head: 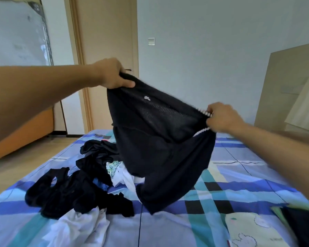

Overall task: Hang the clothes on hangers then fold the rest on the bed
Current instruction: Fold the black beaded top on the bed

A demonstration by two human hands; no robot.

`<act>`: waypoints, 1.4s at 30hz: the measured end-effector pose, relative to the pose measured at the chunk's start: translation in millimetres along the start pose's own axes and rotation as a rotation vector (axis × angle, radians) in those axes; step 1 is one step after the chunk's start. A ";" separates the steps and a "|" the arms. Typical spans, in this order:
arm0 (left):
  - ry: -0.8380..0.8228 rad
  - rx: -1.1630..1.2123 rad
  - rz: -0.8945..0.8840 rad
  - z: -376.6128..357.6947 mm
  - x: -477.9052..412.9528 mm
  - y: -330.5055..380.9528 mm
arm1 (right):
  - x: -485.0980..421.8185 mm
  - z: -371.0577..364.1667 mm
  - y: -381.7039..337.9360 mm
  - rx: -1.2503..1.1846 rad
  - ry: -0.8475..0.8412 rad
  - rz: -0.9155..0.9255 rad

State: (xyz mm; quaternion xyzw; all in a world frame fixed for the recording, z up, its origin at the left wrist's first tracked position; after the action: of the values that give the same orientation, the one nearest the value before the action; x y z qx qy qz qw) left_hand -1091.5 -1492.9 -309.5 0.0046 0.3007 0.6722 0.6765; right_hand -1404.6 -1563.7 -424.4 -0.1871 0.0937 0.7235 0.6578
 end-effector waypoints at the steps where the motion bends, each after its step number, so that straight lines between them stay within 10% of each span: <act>1: -0.050 0.119 0.023 -3.3 3.1 -10.5 | -6.5 23.8 6.1 -0.007 0.054 -0.027; 6: -0.167 1.155 0.321 -46.1 35.6 -42.4 | -26.7 63.7 20.7 -0.049 0.157 -0.102; 11: -0.485 0.753 0.602 -132.3 107.3 -66.3 | -3.0 -43.4 40.7 -0.054 -0.310 -0.109; 17: -1.033 0.516 0.376 -252.9 195.5 -97.9 | 64.8 -166.9 61.2 0.055 -0.520 -0.118; 25: -0.360 1.031 0.629 -272.1 182.6 -97.7 | 256.9 -181.6 -52.8 -0.263 -0.555 0.199; 31: -0.292 1.285 0.657 -250.7 167.6 -56.4 | 297.6 -237.3 -70.2 -0.540 -0.563 0.008; 38: -0.333 0.600 -0.027 -203.8 160.3 -16.7 | 233.9 -204.1 -22.5 -1.277 -0.199 -0.581; 42: -0.262 0.631 -0.213 -187.6 167.5 7.1 | 199.4 -141.1 -28.0 -1.285 0.128 -0.398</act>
State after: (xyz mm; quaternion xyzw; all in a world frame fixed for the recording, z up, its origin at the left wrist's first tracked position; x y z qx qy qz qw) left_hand -1189.6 -1414.1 -527.3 0.2681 0.4032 0.4655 0.7408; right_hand -1369.1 -1431.4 -628.6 -0.5973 -0.3528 0.4879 0.5298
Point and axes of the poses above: each hand's wrist, its own x-axis away from the middle knuckle, its own z-axis out of the back of the hand, y = z × x, the point moved 9 cm from there along -x, towards the middle knuckle, and after that the axes turned 15 degrees about x, right-handed, at the moved point
